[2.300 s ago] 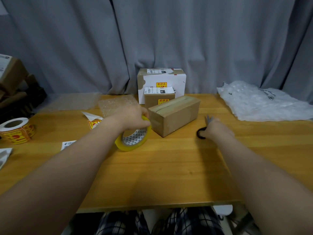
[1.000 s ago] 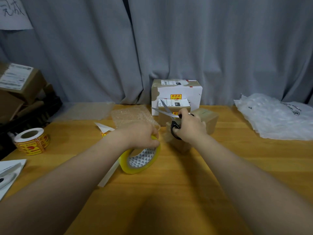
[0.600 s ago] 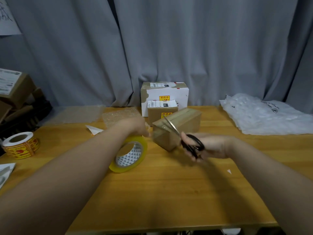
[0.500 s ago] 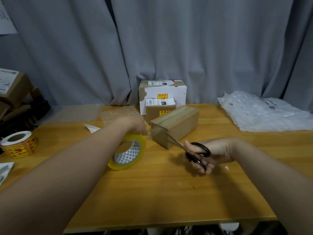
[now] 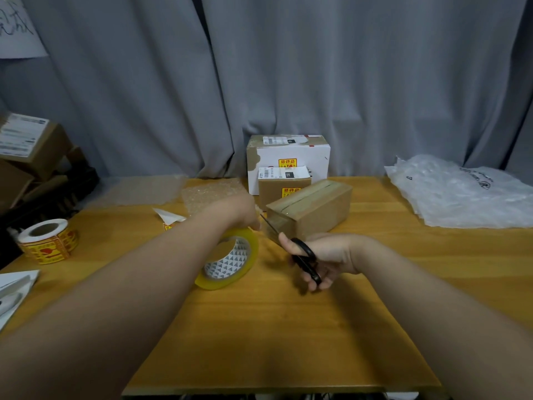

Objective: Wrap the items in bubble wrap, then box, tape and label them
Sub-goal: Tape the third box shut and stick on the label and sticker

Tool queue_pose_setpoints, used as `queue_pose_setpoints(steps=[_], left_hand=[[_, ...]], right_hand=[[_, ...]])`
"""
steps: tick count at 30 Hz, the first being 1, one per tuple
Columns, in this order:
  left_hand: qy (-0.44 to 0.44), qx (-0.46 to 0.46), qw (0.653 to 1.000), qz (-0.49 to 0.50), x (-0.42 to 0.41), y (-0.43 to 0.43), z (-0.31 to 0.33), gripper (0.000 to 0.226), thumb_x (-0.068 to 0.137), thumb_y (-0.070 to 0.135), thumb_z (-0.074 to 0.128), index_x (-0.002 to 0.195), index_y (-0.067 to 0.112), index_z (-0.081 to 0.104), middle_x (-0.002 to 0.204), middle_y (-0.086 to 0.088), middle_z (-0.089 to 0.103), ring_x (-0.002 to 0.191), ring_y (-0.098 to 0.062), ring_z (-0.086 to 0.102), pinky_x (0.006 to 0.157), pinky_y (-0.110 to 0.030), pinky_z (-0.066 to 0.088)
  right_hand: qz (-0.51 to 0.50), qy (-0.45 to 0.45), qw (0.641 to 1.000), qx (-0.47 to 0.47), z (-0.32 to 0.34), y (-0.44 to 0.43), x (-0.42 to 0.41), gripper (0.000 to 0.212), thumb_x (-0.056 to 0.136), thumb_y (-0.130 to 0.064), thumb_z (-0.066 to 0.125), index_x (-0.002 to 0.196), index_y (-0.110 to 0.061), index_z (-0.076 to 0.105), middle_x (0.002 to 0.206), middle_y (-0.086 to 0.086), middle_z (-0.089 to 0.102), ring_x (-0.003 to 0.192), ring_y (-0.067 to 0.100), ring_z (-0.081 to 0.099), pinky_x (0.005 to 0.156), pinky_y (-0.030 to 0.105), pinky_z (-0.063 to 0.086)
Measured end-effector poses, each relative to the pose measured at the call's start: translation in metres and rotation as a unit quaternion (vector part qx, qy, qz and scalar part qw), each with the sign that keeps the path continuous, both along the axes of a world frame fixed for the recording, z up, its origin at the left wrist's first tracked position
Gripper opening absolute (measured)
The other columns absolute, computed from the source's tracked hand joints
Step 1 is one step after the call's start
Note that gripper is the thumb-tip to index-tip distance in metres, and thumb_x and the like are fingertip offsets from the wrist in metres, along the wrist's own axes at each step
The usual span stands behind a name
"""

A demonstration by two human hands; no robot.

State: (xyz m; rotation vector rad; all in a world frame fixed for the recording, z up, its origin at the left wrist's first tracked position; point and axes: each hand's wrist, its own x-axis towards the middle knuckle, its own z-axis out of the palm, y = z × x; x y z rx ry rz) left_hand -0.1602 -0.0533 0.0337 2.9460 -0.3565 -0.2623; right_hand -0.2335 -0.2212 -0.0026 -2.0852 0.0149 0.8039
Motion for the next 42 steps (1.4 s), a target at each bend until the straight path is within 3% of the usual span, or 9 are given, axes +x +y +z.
queue_pose_setpoints(steps=[8, 14, 18, 22, 25, 28, 31, 36, 42], left_hand=[[0.007, 0.050, 0.999, -0.005, -0.001, -0.008, 0.002, 0.031, 0.087, 0.030, 0.065, 0.107, 0.007, 0.060, 0.096, -0.007, 0.056, 0.091, -0.024, 0.056, 0.073, -0.030, 0.042], [0.004, 0.074, 0.997, -0.016, -0.004, -0.012, 0.005, 0.036, 0.088, 0.029, 0.063, 0.115, 0.005, 0.059, 0.104, -0.008, 0.058, 0.096, -0.023, 0.055, 0.076, -0.030, 0.042], [0.003, 0.044, 0.999, -0.022, -0.002, -0.003, 0.003, 0.030, 0.088, 0.028, 0.063, 0.108, 0.006, 0.062, 0.099, -0.006, 0.058, 0.091, -0.021, 0.053, 0.079, -0.032, 0.043], [0.010, -0.071, 0.996, -0.049, -0.005, 0.014, -0.001, 0.017, 0.088, 0.020, 0.064, 0.099, 0.008, 0.066, 0.092, 0.001, 0.064, 0.088, -0.014, 0.059, 0.074, -0.024, 0.044], [0.005, -0.167, 0.984, -0.063, -0.016, 0.029, 0.001, 0.014, 0.088, 0.016, 0.065, 0.094, 0.004, 0.068, 0.075, 0.012, 0.062, 0.070, 0.004, 0.052, 0.063, -0.016, 0.039], [-0.018, -0.215, 0.975, -0.056, -0.025, 0.041, 0.001, 0.015, 0.089, 0.018, 0.064, 0.094, 0.004, 0.066, 0.073, 0.010, 0.066, 0.067, 0.003, 0.057, 0.061, -0.013, 0.041], [-0.044, -0.233, 0.970, -0.050, -0.032, 0.046, 0.000, 0.014, 0.089, 0.020, 0.064, 0.090, 0.006, 0.065, 0.064, 0.012, 0.060, 0.055, 0.006, 0.051, 0.048, -0.006, 0.034], [-0.069, -0.262, 0.961, -0.059, -0.040, 0.043, -0.002, 0.014, 0.089, 0.016, 0.063, 0.091, 0.002, 0.064, 0.066, 0.011, 0.061, 0.050, 0.011, 0.051, 0.048, -0.003, 0.035], [-0.066, -0.264, 0.960, -0.060, -0.045, 0.042, -0.003, 0.016, 0.089, 0.020, 0.064, 0.078, 0.012, 0.057, 0.071, 0.008, 0.062, 0.062, -0.001, 0.051, 0.056, -0.009, 0.038]], right_hand=[[-0.021, -0.101, 0.995, -0.012, -0.010, 0.002, 0.001, 0.066, 0.078, -0.071, 0.051, 0.093, -0.008, 0.061, 0.050, -0.003, 0.055, 0.046, 0.011, 0.055, 0.041, 0.018, 0.035], [-0.027, -0.141, 0.988, -0.053, -0.020, -0.003, 0.001, 0.049, 0.080, -0.057, 0.065, 0.067, -0.011, 0.053, 0.047, 0.000, 0.056, 0.039, 0.011, 0.054, 0.051, 0.022, 0.047], [-0.009, -0.116, 0.971, -0.210, -0.023, 0.000, 0.004, 0.052, 0.076, -0.057, 0.070, 0.088, -0.007, 0.060, 0.069, 0.004, 0.068, 0.054, 0.017, 0.065, 0.061, 0.027, 0.055], [0.045, -0.131, 0.926, -0.350, -0.012, 0.015, 0.004, 0.062, 0.080, -0.034, 0.075, 0.127, -0.010, 0.043, 0.104, 0.006, 0.059, 0.078, 0.022, 0.064, 0.060, 0.029, 0.053], [0.088, -0.210, 0.893, -0.387, 0.002, 0.020, 0.006, 0.030, 0.088, -0.016, 0.062, 0.116, -0.009, 0.056, 0.104, 0.009, 0.061, 0.087, 0.025, 0.060, 0.064, 0.029, 0.049], [-0.063, -0.344, 0.917, -0.191, 0.009, 0.026, 0.009, 0.022, 0.094, -0.029, 0.053, 0.095, -0.010, 0.064, 0.086, 0.008, 0.064, 0.076, 0.023, 0.061, 0.068, 0.033, 0.050], [-0.139, -0.336, 0.929, 0.069, 0.007, 0.040, 0.012, 0.030, 0.087, -0.050, 0.060, 0.095, -0.022, 0.054, 0.093, 0.002, 0.063, 0.087, 0.018, 0.060, 0.080, 0.037, 0.050], [-0.126, -0.365, 0.912, 0.139, 0.002, 0.055, 0.012, 0.028, 0.085, -0.019, 0.071, 0.084, -0.021, 0.043, 0.074, 0.008, 0.054, 0.064, 0.014, 0.054, 0.071, 0.034, 0.049], [-0.073, -0.439, 0.891, 0.089, 0.011, 0.055, 0.008, 0.024, 0.089, -0.001, 0.062, 0.086, -0.024, 0.066, 0.072, 0.007, 0.058, 0.062, 0.012, 0.052, 0.064, 0.029, 0.048]])
